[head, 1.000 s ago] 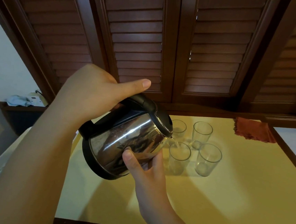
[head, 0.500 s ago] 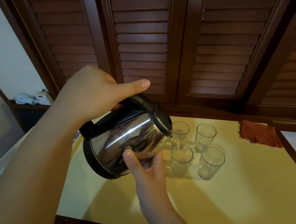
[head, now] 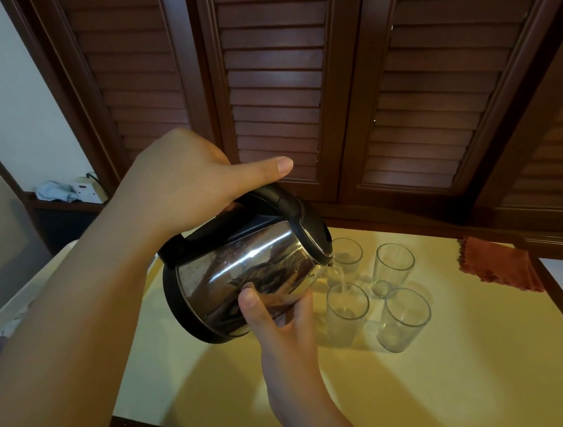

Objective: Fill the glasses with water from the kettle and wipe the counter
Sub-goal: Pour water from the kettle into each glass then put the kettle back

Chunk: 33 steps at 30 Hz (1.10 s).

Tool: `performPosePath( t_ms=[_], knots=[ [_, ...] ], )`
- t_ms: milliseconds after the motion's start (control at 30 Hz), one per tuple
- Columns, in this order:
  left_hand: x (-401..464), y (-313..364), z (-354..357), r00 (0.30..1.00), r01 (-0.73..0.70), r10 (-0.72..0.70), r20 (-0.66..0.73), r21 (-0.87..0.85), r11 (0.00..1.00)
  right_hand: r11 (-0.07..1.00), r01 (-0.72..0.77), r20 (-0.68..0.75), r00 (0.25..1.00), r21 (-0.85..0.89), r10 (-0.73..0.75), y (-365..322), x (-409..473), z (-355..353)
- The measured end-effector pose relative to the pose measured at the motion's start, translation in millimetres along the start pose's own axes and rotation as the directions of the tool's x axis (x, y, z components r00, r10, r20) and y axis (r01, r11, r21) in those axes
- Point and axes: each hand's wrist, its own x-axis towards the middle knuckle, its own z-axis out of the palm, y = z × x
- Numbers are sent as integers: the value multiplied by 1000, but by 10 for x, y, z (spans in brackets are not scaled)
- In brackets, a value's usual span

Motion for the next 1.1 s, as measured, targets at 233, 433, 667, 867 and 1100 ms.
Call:
performPosePath(
  t_ms=[233,433,667,867,1100],
  knots=[
    [28,9,-4,1000,-24,24,-2,22,999,1000,0,-7,1000,-12,0,-7,27,6],
    [42,27,-7,999,-36,36,-7,33,999,1000,12,7,1000,8,-12,3,48,0],
    [60,34,8,999,-38,38,-5,42,998,1000,6,-13,1000,11,-6,20,63,20],
    [55,72,-15,999,-47,48,-5,57,997,999,16,3,1000,39,-16,5,73,31],
    [40,115,-3,999,-46,46,-8,65,997,999,30,23,999,25,-31,-4,79,-2]
  ],
)
